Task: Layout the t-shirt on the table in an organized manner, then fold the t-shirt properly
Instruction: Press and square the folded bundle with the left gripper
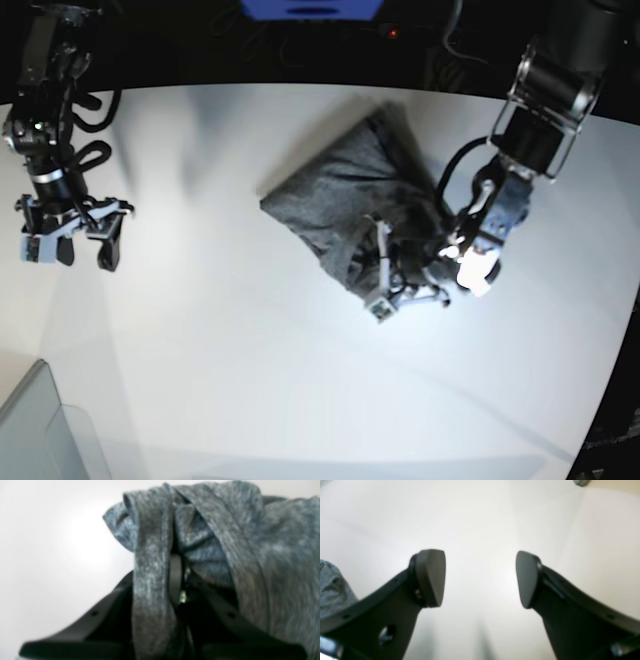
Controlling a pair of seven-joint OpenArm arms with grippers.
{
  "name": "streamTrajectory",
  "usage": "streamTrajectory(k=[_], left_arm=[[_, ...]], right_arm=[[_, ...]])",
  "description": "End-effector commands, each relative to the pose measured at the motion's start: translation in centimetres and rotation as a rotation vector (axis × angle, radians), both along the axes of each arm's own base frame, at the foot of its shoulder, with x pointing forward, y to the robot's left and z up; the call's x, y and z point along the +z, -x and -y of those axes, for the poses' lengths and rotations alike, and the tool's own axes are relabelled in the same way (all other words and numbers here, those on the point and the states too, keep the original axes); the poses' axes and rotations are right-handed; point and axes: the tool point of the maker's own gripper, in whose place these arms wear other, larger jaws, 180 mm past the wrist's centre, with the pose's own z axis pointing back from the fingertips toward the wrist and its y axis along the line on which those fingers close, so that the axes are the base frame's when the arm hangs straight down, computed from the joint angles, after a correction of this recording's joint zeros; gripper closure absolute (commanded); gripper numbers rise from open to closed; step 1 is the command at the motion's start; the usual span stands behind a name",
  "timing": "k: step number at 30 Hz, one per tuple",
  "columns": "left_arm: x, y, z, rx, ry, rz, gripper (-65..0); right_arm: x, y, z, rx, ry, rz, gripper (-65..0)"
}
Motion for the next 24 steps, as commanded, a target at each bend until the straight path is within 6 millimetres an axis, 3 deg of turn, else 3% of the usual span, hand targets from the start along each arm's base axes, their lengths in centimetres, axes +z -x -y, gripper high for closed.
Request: streamTrajectory(k=[1, 3, 7, 9, 11, 13, 16, 20, 24], left_arm=[[0.6, -0.8, 1.5, -0.069, -0.042, 0.025, 0.0], [1.5, -1.9, 4.4, -0.187, -0.091, 0.07, 0.0], [3.4, -1.9, 12.3, -0.442, -0.069, 0.198, -0.1], [3.2, -0.9, 15.7, -0.543, -0.079, 0.23, -0.1], [2.4, -0.2, 17.8, -0.603, -0.128, 0.245, -0.1], [1.7, -0.5, 17.9, -0.63, -0.212, 0.248, -1.0], [0.4, -1.0, 16.0, -0.639, -0.313, 0.241, -6.7], [0.9, -1.7, 15.6, -0.597, -0.292, 0.242, -14.7], [1.9, -3.8, 13.9, -0.439, -0.203, 0.217, -15.0]], right_arm=[[1.3, -0.2, 0.4, -0.002, 0.009, 0.046, -44.1], [1.3, 0.1, 1.0, -0.018, 0.014, 0.044, -44.1], [1.5, 0.6, 2.5, -0.059, 0.025, 0.047, -44.1], [1.3, 1.4, 3.5, -0.084, 0.034, 0.034, -44.1], [1.5, 1.9, 4.6, -0.114, 0.044, 0.034, -44.1], [1.7, 2.2, 5.6, -0.141, 0.052, 0.038, -44.1], [1.6, 3.2, 6.8, -0.171, 0.064, 0.027, -44.1], [1.9, 3.5, 7.6, -0.195, 0.073, 0.03, -44.1], [1.9, 3.5, 7.6, -0.195, 0.073, 0.03, -44.1]])
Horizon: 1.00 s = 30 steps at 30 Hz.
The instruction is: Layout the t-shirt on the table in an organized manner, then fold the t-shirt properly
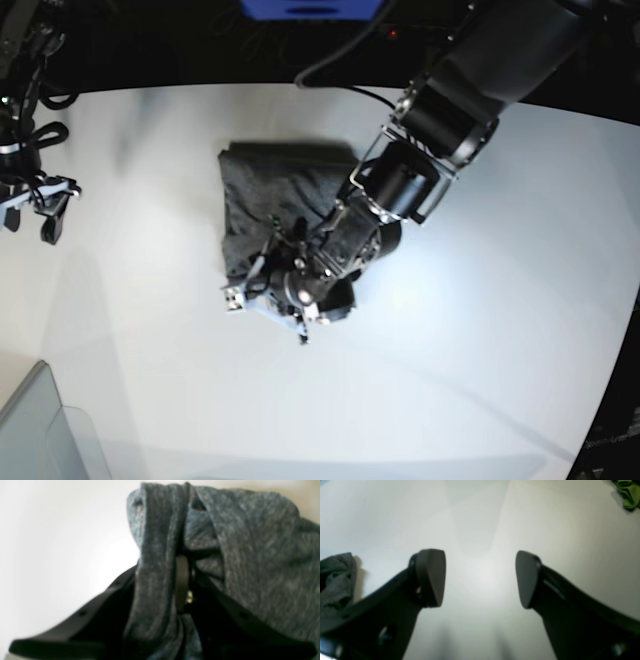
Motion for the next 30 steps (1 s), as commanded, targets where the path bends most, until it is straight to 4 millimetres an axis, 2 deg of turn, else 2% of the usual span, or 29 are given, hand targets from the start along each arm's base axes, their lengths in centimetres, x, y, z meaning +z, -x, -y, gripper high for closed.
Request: streamTrajectory(k=[1, 11, 15, 18, 22, 26, 28, 30], left_arm=[[1.3, -1.6, -0.7, 0.028, -0.009, 0.033, -15.0], [2.0, -2.3, -0.9, 0.056, 0.015, 0.042, -16.0], [4.9, -3.9, -1.0, 0.066, -0.009, 0.116, -26.0], [7.9, -4.9, -0.7, 0.07, -0.003, 0.198, -33.9], [11.5, -6.0, -1.5, 0.083, 0.002, 0.301, -40.7], [15.1, -6.7, -3.6, 0.128, -0.054, 0.401, -41.2], [15.4, -6.0, -6.2, 0.181, -0.112, 0.42, -41.2], [16.7, -5.4, -9.4, 0.269, -0.126, 0.451, -41.1]], right_arm=[[1.6, -0.5, 0.3, 0.007, 0.023, 0.051, -44.1], [1.3, -0.6, -0.4, 0.008, 0.001, 0.055, -44.3], [1.4, -0.6, -0.4, 0.01, 0.004, 0.056, -44.3], [1.4, -0.6, -0.4, 0.01, 0.004, 0.056, -44.4], [1.4, -0.6, -0.5, 0.011, 0.005, 0.057, -44.4], [1.5, -0.5, -0.3, 0.007, 0.006, 0.058, -44.4], [1.5, -0.5, -0.3, 0.005, 0.007, 0.058, -44.4], [1.5, -0.5, -0.3, 0.005, 0.007, 0.058, -44.2]])
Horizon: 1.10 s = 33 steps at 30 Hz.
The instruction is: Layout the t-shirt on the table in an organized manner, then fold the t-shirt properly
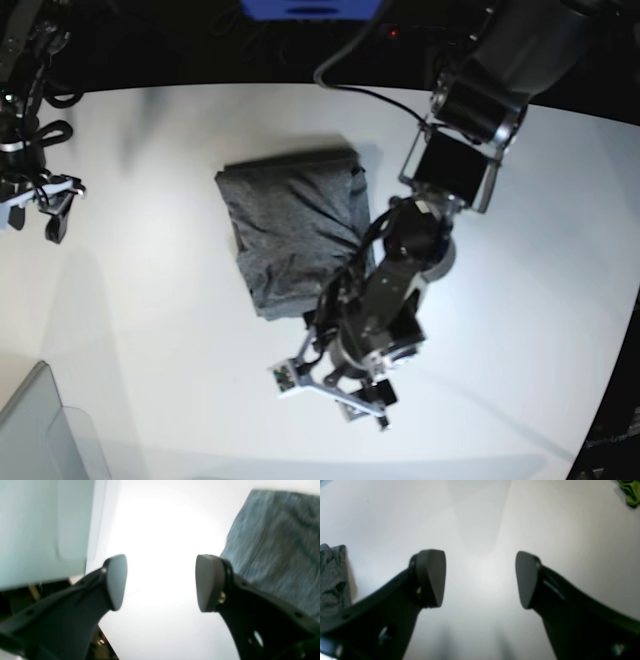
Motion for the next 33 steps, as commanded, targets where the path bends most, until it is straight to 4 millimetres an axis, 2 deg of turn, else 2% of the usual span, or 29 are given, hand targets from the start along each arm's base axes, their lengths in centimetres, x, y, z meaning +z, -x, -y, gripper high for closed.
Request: streamTrajectory(k=[1, 3, 5, 8, 10, 13, 15, 18, 22, 24, 27, 30, 33], left_arm=[[1.2, -0.1, -2.8, 0.081, 0.002, 0.035, -40.7], [1.7, 1.6, -7.5, 0.227, 0.046, 0.047, -35.8], [1.5, 4.2, -11.9, 0.361, 0.09, 0.056, -26.8], [0.7, 8.8, -18.5, 0.557, 0.103, 0.06, -10.1], [-1.5, 12.4, -22.6, 0.694, 0.089, -0.001, 0.0], [-5.0, 18.0, -27.1, 0.879, 0.08, -0.104, -1.2], [-7.0, 22.0, -29.1, 0.988, 0.078, -0.172, -0.1], [-9.3, 27.4, -30.5, 1.089, 0.094, -0.25, -0.1], [-11.8, 33.5, -29.8, 1.131, 0.13, -0.352, -0.1], [-12.6, 36.3, -29.4, 1.144, 0.156, -0.39, -0.1], [-13.8, 39.4, -29.0, 1.15, 0.23, -0.423, -0.1], [-16.0, 41.9, -27.6, 1.159, 0.337, -0.485, -0.1], [-20.2, 43.5, -25.7, 1.196, 0.48, -0.553, -0.1]], right_arm=[[1.6, -0.4, 0.4, 0.006, 0.027, 0.051, -44.0], [1.1, 0.3, 0.4, 0.007, 0.03, 0.03, -43.4], [0.6, 0.8, 0.4, 0.005, 0.027, 0.013, -39.4], [-0.6, 2.2, 0.7, -0.051, -0.012, -0.004, -27.1], [-1.3, 3.3, 0.9, -0.116, -0.055, 0.004, -16.6], [-1.9, 4.8, 1.6, -0.193, -0.088, 0.006, 0.0], [-2.0, 5.9, 2.6, -0.231, -0.081, -0.003, 0.0], [-3.7, 8.6, 4.3, -0.323, -0.103, -0.044, 0.0], [-5.9, 11.8, 5.6, -0.433, -0.143, -0.089, 0.0], [-7.7, 13.9, 6.1, -0.47, -0.163, -0.145, 0.0], [-11.1, 16.8, 6.1, -0.516, -0.214, -0.235, 0.0], [-14.6, 19.2, 5.6, -0.556, -0.276, -0.322, 0.0], [-17.8, 20.7, 4.5, -0.527, -0.342, -0.4, 0.0]])
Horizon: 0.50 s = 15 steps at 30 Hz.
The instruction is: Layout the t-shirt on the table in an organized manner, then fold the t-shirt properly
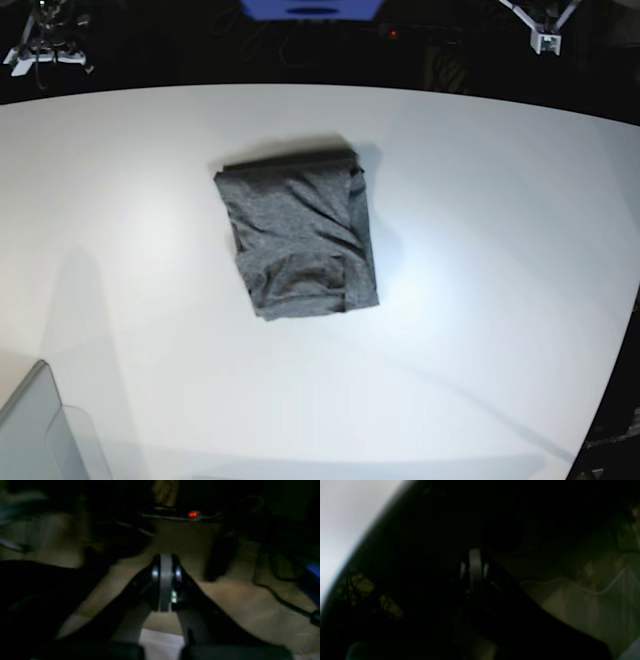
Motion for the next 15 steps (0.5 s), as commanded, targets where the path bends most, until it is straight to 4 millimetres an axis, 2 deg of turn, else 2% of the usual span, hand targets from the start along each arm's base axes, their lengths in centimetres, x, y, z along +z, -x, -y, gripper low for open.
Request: streamTrajectory(k=[1, 4, 7, 10, 11, 12, 14, 15], left_arm=[[-0.9, -0.9, 0.3, 0.011, 0.028, 0.042, -0.1], [-5.7, -1.1, 2.1, 0.047, 0.157, 0.054, -0.1], [-10.4, -1.8, 4.0, 0.105, 0.29, 0.058, -0.1], [-13.6, -2.3, 5.6, 0.195, 0.39, 0.078, -0.1], [-14.5, -2.5, 5.9, 0.227, 0.396, 0.086, -0.1], [-15.4, -2.3, 5.3, 0.256, 0.36, 0.081, -0.1], [-16.7, -1.9, 4.2, 0.297, 0.25, 0.076, -0.1], [-17.1, -1.5, 4.1, 0.304, 0.193, 0.07, -0.1]], right_arm=[[-0.4, 0.1, 0.1, 0.026, -0.007, 0.004, 0.0], [-4.0, 0.1, -2.7, 0.1, -0.124, -0.039, 0.0], [-7.8, 1.6, -5.5, 0.209, -0.185, -0.178, 0.0], [-10.6, 2.7, -7.8, 0.232, -0.19, -0.21, 0.0], [-11.5, 3.1, -8.3, 0.244, -0.167, -0.211, 0.0], [-12.5, 2.9, -9.5, 0.257, -0.148, -0.202, 0.0], [-14.2, 4.5, -10.6, 0.255, -0.077, -0.23, 0.0], [-14.9, 6.1, -10.7, 0.256, -0.018, -0.275, 0.0]])
